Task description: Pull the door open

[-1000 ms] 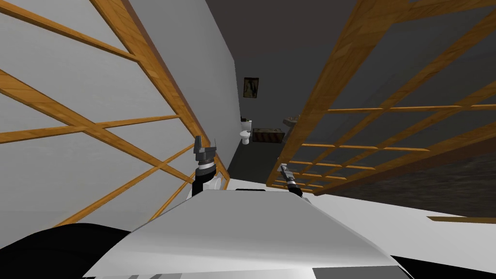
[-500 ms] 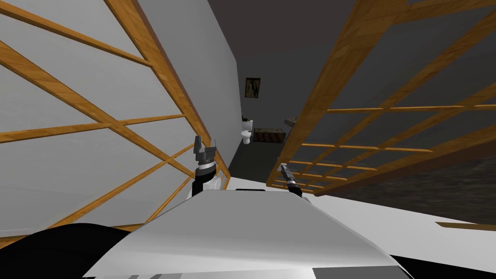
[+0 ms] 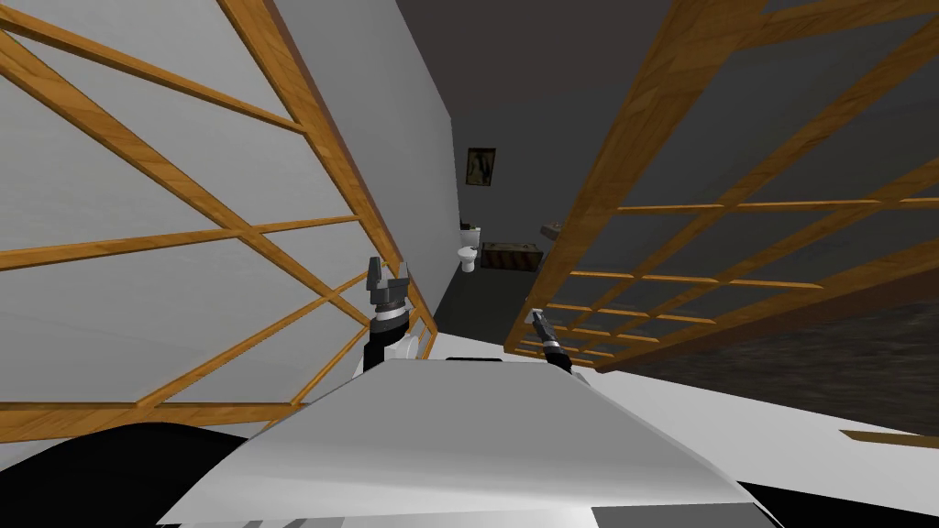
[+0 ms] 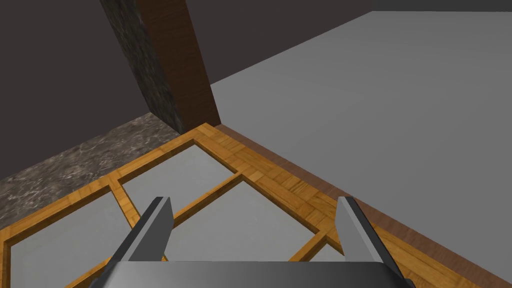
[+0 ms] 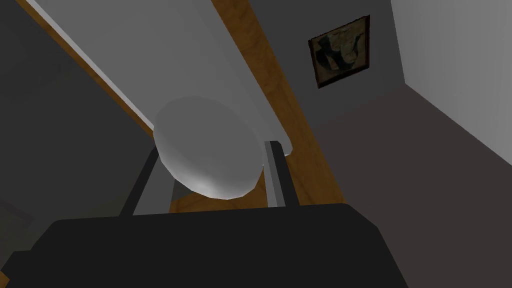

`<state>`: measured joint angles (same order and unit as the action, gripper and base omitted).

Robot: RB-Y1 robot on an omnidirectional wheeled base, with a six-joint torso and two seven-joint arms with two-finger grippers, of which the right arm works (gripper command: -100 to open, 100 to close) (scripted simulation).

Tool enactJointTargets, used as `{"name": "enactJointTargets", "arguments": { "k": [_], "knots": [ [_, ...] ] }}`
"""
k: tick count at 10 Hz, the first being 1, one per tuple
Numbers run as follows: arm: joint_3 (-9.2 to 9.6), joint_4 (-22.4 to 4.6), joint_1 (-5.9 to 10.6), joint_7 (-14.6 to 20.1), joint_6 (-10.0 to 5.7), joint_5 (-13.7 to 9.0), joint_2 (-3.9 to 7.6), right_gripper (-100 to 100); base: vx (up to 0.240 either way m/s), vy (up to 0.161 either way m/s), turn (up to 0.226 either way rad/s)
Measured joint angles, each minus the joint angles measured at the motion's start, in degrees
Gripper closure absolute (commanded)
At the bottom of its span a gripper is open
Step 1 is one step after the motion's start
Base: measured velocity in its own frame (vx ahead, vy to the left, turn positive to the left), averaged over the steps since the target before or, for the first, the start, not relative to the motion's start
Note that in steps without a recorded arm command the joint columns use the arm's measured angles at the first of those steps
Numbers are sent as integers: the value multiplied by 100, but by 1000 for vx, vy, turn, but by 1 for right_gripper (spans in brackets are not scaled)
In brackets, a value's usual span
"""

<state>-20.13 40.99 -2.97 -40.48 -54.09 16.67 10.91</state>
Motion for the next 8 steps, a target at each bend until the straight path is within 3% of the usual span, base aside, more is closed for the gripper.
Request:
{"name": "enactJointTargets", "arguments": {
  "k": [8],
  "knots": [
    [212, 22, 10, 1078, 53, -417, 48, 100, -31, -12, 35]
  ]
}}
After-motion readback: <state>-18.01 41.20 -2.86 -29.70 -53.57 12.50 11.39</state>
